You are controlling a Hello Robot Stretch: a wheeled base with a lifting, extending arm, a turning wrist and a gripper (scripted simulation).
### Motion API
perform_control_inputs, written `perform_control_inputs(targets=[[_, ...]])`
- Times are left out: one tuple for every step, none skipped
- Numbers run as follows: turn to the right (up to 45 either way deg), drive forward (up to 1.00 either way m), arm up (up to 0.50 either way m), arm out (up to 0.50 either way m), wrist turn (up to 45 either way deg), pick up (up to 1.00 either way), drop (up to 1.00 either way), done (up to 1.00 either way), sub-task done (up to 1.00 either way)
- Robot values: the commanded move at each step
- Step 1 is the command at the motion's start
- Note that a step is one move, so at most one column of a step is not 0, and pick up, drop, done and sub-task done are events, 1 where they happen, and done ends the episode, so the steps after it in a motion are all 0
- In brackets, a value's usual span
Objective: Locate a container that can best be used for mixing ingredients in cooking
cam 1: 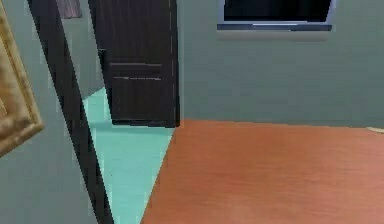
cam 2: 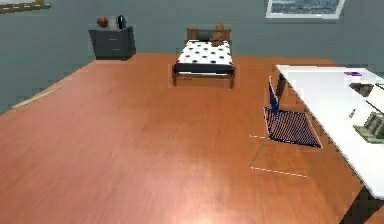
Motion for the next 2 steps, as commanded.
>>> perform_control_inputs(targets=[[0.0, 0.80, 0.00, 0.00, 0.0, 0.00, 0.00, 0.00, 0.00], [9.0, 0.00, 0.00, 0.00, 0.0, 0.00, 0.00, 0.00, 0.00]])
